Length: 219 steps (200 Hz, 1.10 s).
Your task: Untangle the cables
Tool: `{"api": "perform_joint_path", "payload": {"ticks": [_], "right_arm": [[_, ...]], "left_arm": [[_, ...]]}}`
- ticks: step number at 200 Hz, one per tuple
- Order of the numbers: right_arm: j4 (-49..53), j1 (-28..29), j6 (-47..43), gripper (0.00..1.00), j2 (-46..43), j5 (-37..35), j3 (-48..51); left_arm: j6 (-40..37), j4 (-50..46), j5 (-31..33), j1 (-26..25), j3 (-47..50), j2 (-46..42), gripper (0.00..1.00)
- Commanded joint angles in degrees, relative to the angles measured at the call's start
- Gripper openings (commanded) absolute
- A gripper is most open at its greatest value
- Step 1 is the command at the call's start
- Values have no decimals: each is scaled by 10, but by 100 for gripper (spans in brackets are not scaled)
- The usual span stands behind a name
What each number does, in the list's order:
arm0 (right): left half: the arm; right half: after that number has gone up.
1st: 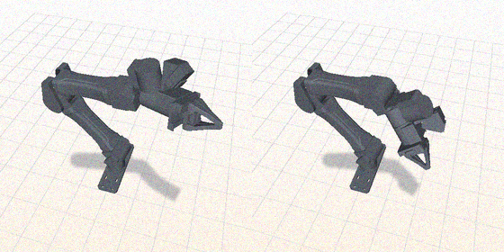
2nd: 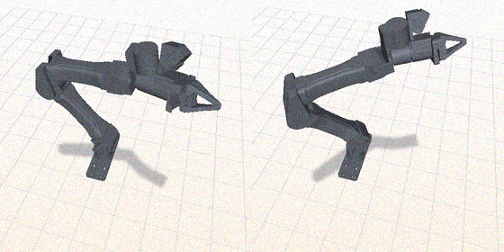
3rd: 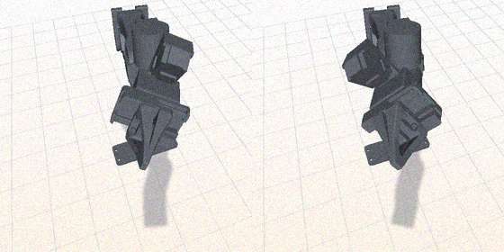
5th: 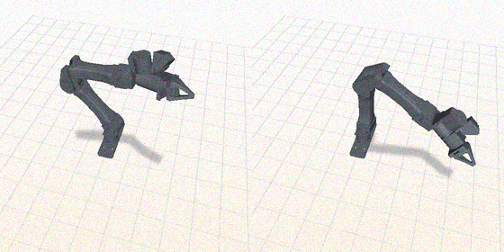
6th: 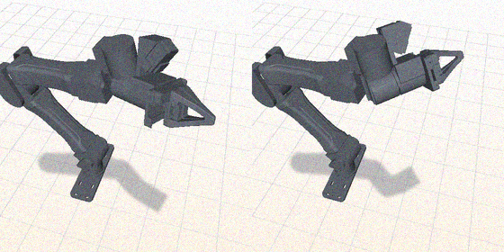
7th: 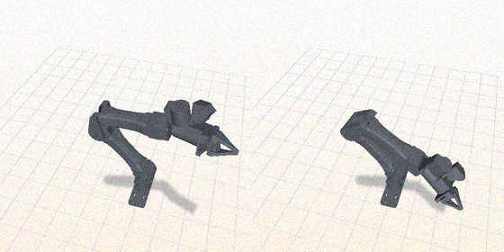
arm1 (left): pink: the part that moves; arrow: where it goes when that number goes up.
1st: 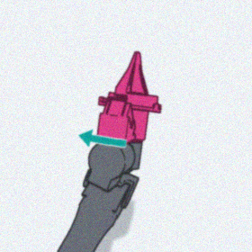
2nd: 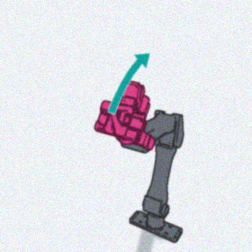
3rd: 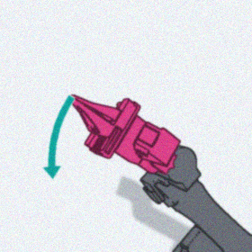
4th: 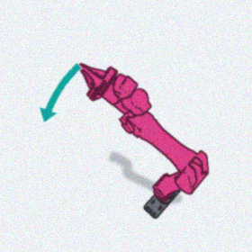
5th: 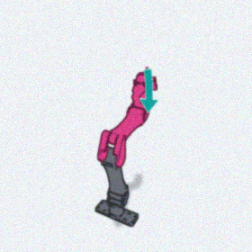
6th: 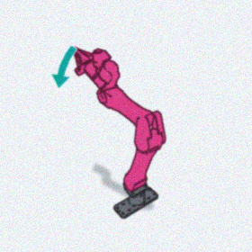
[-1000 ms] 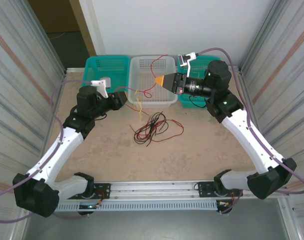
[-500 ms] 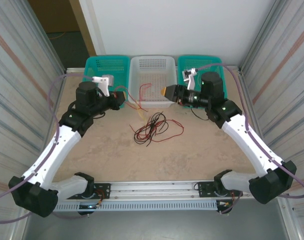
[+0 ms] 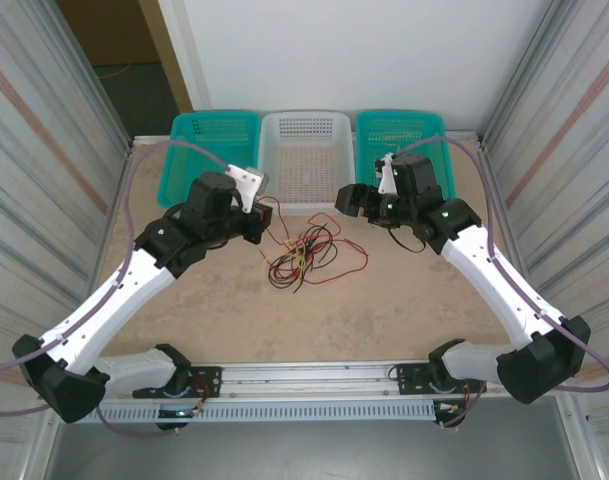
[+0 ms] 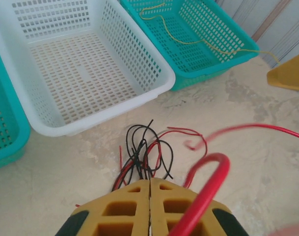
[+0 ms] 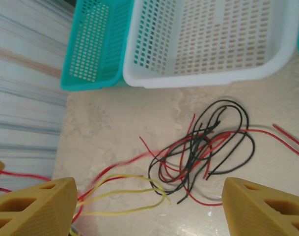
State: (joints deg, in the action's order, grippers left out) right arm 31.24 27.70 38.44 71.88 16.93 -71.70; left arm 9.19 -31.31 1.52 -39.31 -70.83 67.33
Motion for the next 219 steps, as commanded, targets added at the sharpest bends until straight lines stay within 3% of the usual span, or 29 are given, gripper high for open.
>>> {"api": "perform_joint_path", "payload": {"ticks": [1,30,71,82,105,145,164,184,219], "right_arm": [[-7,7,-7,78,1,18,-21],[14,30,-23,76,11,6,-31],[16,38,-26,46,14,8,-17],[11,38,-24,46,12,14,-17],[7,39,-24,55,15,37,-22],[11,40,-33,19,14,25,-23],[1,36,-35,9,-8,-7,-16],[-46,18,-27,0,-51,-20,19],[-139,-43,26,0,-140,-19,105]], "left_arm": [[-29,17,66,-20,-20,3,0],[-21,49,76,-25,-6,-3,0],[-19,63,98,-25,-7,-6,0],[-20,61,98,-25,-8,-5,0],[-21,60,96,-25,-8,-4,0],[-17,66,105,-25,-4,-5,0],[4,26,168,-21,-19,6,0],[101,-40,190,29,-30,13,0],[293,-74,35,171,36,-15,0]]}}
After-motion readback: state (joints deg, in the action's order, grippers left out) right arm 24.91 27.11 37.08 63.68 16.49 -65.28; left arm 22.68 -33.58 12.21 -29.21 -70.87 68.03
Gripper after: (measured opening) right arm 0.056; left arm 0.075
